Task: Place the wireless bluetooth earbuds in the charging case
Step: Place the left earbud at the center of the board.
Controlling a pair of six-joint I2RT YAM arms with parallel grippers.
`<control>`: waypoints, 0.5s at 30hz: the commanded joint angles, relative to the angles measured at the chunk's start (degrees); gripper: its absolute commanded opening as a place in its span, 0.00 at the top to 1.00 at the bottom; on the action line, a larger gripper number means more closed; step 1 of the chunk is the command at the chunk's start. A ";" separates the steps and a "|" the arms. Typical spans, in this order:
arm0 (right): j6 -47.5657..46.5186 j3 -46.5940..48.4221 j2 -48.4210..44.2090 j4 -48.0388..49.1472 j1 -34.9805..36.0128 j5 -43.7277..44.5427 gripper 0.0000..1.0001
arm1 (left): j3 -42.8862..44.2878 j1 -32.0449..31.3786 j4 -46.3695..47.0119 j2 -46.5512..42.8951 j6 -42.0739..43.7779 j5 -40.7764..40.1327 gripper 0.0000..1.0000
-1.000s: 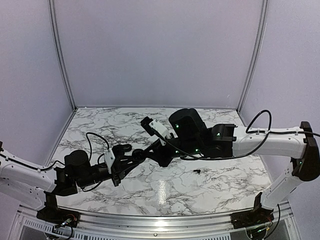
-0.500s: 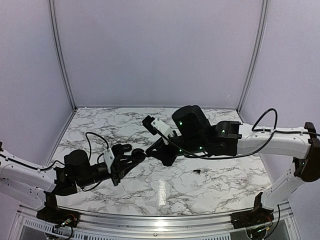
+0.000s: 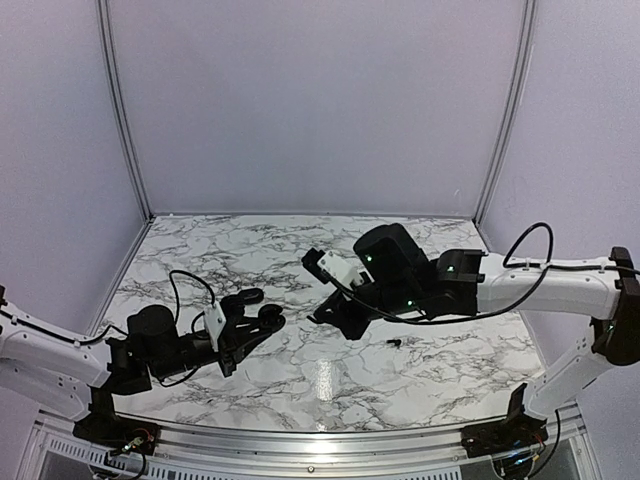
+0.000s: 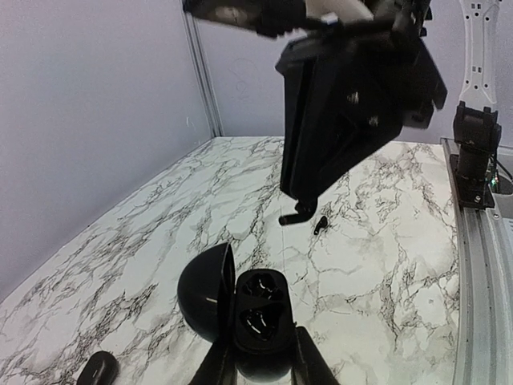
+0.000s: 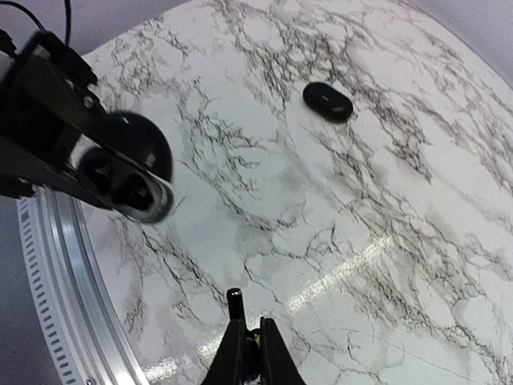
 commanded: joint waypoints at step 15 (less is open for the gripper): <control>-1.51 -8.09 22.93 19.37 -5.14 -16.33 0.98 | -1.83 0.81 1.33 -1.95 -3.10 -1.05 1.00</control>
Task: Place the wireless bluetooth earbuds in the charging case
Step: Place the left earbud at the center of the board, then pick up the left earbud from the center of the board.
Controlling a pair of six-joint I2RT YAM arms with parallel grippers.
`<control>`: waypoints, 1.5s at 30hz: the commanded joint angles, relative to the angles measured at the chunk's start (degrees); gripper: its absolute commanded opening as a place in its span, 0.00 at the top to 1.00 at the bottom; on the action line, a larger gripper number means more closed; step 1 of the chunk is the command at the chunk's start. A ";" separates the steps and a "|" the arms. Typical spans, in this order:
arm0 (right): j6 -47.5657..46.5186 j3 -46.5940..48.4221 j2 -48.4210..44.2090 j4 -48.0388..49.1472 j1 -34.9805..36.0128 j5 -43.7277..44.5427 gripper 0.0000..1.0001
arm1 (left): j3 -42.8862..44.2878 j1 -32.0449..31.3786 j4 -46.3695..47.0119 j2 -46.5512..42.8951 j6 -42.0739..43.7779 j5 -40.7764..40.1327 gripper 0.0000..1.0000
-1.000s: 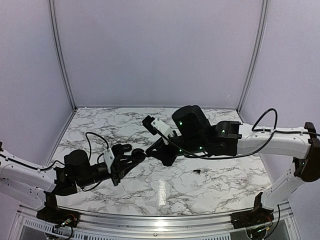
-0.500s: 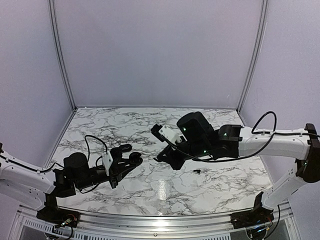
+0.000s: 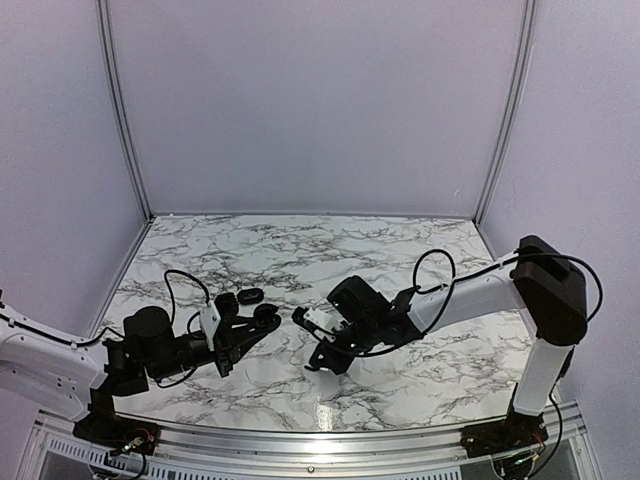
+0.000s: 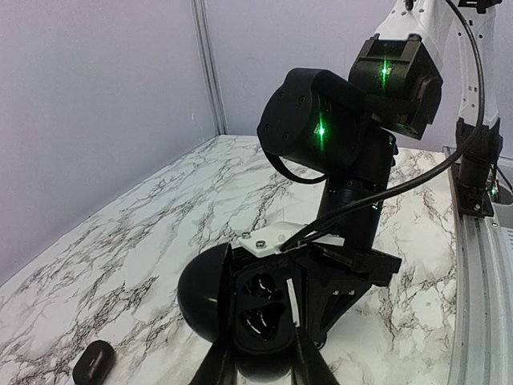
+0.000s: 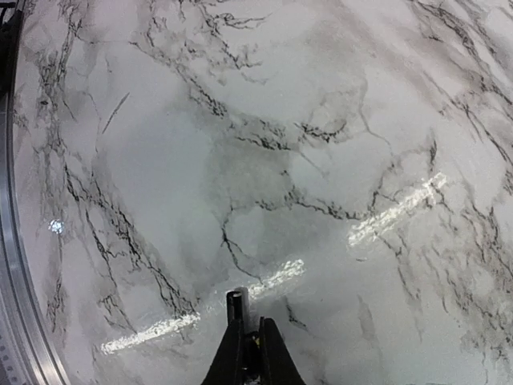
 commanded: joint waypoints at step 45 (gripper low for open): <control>-16.76 -14.92 0.07 34.46 -0.23 -5.08 0.55 | 0.84 1.98 1.75 1.64 0.52 2.31 1.00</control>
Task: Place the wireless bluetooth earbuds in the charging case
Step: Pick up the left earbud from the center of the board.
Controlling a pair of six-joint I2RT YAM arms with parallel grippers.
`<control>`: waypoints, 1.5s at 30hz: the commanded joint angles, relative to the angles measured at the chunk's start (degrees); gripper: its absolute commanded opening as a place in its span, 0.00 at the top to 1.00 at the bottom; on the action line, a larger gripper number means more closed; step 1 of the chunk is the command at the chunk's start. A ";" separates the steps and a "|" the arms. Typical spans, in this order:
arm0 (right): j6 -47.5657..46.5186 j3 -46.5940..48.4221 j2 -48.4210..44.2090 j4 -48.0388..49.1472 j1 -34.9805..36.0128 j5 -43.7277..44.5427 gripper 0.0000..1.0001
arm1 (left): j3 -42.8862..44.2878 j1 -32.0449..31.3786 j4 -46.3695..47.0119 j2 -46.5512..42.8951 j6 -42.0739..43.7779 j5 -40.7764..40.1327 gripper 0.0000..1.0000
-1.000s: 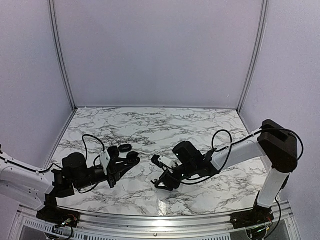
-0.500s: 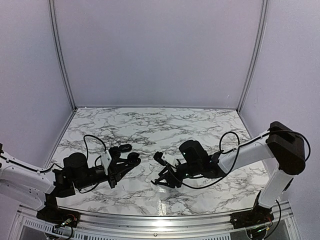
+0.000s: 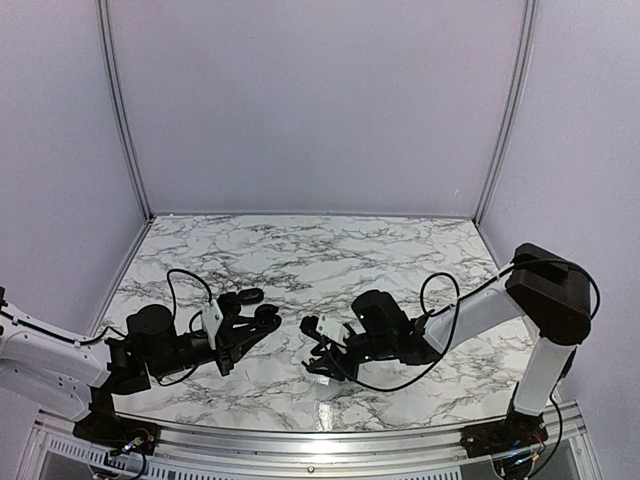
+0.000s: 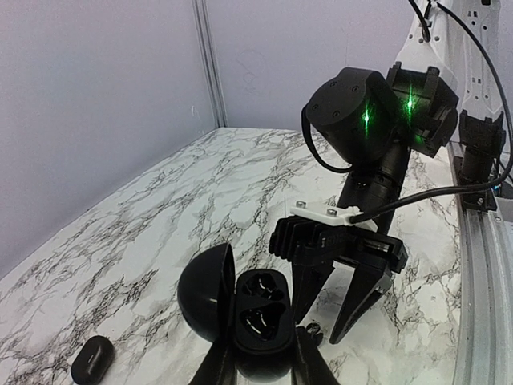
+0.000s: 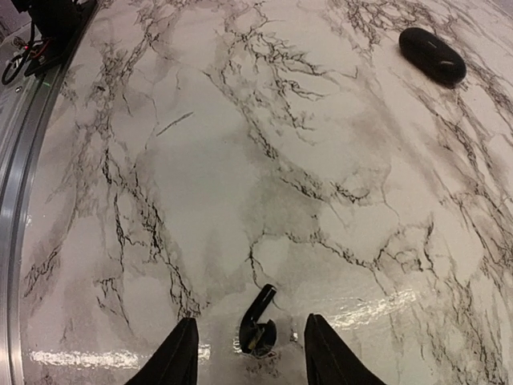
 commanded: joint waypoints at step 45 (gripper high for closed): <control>-0.79 -4.45 2.75 2.08 3.69 11.37 0.84 | -1.73 0.66 1.68 -3.57 0.00 -0.01 1.00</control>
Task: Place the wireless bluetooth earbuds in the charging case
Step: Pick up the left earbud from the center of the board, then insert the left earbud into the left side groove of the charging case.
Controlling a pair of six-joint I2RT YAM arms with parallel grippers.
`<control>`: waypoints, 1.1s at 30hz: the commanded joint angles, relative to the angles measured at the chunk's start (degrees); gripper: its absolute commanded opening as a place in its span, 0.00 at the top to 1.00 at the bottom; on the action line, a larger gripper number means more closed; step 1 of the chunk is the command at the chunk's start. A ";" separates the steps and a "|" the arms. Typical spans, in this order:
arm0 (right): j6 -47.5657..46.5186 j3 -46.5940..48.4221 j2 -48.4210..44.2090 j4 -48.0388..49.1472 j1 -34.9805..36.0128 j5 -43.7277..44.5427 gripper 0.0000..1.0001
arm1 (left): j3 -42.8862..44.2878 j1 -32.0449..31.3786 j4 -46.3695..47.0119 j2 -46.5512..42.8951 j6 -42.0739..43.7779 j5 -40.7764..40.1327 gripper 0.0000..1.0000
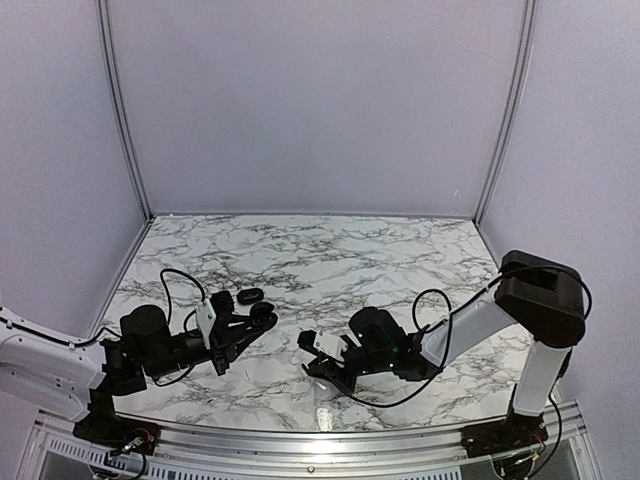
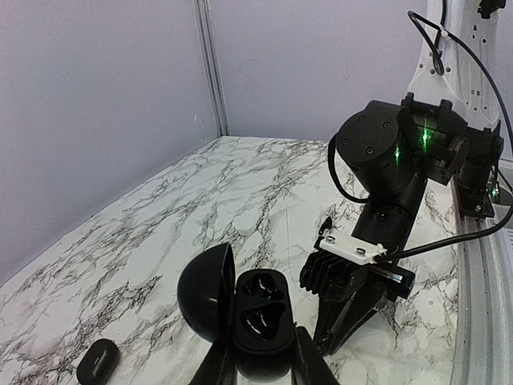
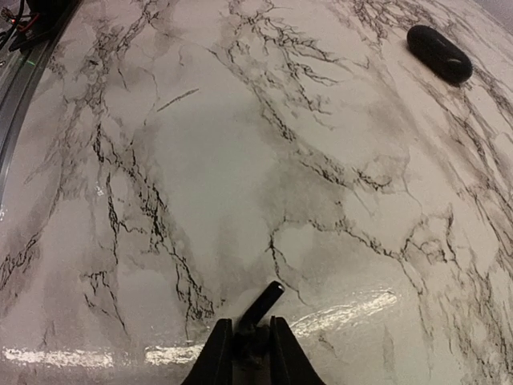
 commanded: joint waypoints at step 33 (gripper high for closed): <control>10.20 30.42 -21.74 -59.64 1.43 -20.40 0.92 | -2.08 -0.06 -3.21 -3.53 10.62 17.81 1.00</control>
